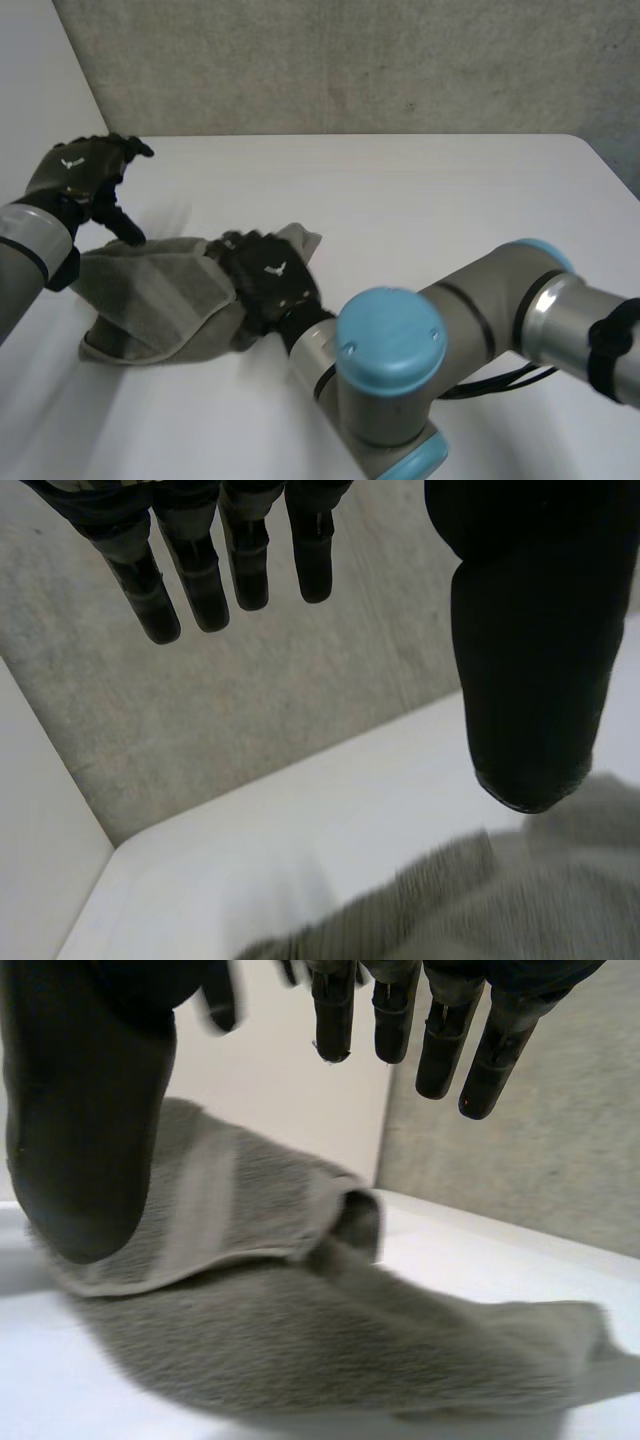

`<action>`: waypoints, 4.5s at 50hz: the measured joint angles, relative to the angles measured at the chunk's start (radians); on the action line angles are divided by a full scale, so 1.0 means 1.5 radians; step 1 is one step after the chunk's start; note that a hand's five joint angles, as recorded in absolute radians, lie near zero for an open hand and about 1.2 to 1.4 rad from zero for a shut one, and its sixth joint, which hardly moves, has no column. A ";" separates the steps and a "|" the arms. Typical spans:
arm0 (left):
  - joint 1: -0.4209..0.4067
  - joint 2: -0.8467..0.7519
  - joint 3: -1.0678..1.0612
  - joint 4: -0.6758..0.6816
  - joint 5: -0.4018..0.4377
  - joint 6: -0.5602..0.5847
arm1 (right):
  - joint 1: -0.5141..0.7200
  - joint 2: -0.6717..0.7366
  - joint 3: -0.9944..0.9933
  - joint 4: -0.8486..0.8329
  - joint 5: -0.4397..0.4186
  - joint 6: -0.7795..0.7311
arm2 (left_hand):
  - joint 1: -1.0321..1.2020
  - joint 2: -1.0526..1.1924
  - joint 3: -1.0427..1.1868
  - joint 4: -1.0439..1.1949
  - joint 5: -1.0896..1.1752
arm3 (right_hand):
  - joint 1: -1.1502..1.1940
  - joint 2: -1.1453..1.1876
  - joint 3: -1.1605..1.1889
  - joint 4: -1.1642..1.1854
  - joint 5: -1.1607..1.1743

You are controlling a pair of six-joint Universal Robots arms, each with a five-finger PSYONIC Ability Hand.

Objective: Fold the towel.

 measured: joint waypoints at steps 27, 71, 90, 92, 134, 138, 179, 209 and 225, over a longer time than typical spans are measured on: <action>-0.058 -0.160 -0.023 0.069 0.003 0.130 | -0.119 0.005 -0.001 0.023 0.002 -0.091 | 0.324 0.327 0.326 0.321 0.323 | 0.000 0.000 0.000 0.000 0.000; -0.114 0.194 0.011 -0.027 -0.001 0.069 | -0.123 0.353 -0.565 0.383 -0.151 -0.093 | 0.577 0.605 0.603 0.604 0.593 | 0.394 0.379 0.381 0.366 0.388; -0.026 0.214 0.051 -0.009 -0.002 -0.056 | -0.223 0.123 -0.598 0.400 -0.097 -0.117 | 0.577 0.606 0.605 0.605 0.593 | 0.703 0.705 0.721 0.720 0.713; -0.013 0.205 0.055 0.002 -0.002 -0.082 | -0.259 0.065 -0.588 0.399 -0.092 -0.131 | 0.577 0.606 0.605 0.605 0.593 | 0.703 0.705 0.722 0.720 0.713; -0.090 -0.142 -0.017 0.015 -0.051 0.096 | -0.405 -0.228 0.253 0.419 -0.222 -0.633 | 0.126 0.133 0.133 0.132 0.132 | 0.375 0.364 0.379 0.371 0.369; -0.095 -0.102 -0.023 0.016 -0.058 0.093 | -0.407 -0.238 0.260 0.404 -0.230 -0.607 | -0.008 -0.008 -0.008 -0.004 -0.004 | 0.074 0.040 0.040 0.038 0.027; -0.486 -0.361 0.259 -0.023 -0.234 0.083 | -0.552 -0.433 0.353 0.216 -0.267 -0.419 | 0.103 0.106 0.106 0.106 0.109 | 0.003 0.006 0.000 0.000 0.000; -0.487 -0.485 0.380 -0.089 -0.231 0.084 | -0.553 -0.422 0.397 0.156 -0.275 -0.427 | 0.557 0.573 0.568 0.572 0.565 | 0.003 0.006 0.000 0.000 0.000; -0.472 -0.329 0.330 -0.110 -0.233 0.091 | -0.551 -0.366 0.350 0.172 -0.272 -0.475 | 0.578 0.605 0.599 0.604 0.591 | 0.003 0.006 0.000 0.000 0.000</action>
